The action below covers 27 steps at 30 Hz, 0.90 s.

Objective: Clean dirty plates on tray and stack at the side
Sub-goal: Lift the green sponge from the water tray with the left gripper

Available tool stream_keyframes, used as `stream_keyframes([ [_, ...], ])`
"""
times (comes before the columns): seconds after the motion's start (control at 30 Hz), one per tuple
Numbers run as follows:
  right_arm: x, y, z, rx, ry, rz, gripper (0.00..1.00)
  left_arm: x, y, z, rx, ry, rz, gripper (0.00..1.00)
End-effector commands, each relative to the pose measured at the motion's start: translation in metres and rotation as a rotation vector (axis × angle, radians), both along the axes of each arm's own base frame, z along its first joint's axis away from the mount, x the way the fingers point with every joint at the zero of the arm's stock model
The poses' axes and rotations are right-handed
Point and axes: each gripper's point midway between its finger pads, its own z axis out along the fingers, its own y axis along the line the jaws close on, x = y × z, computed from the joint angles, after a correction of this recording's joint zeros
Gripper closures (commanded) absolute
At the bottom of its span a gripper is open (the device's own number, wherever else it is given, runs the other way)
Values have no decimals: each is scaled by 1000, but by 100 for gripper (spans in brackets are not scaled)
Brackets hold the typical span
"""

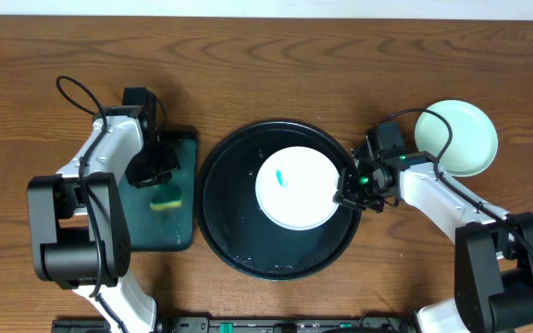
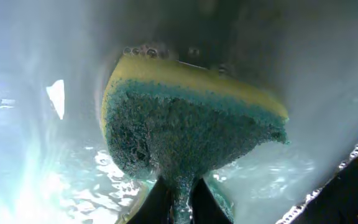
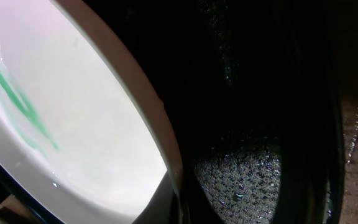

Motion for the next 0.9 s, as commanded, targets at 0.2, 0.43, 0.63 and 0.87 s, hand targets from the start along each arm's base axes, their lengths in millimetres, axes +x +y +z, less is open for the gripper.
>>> stream_keyframes([
  [0.2,-2,3,1,5,3,28,99,13,-4,63,-17,-197,-37,93],
  [0.43,0,5,2,9,-13,46,99,10,1,164,94,-510,-124,93],
  [0.63,0,6,2,9,-23,68,99,1,6,222,201,-700,-193,93],
  [0.87,0,6,2,8,-29,79,99,-1,8,239,237,-760,-227,93],
])
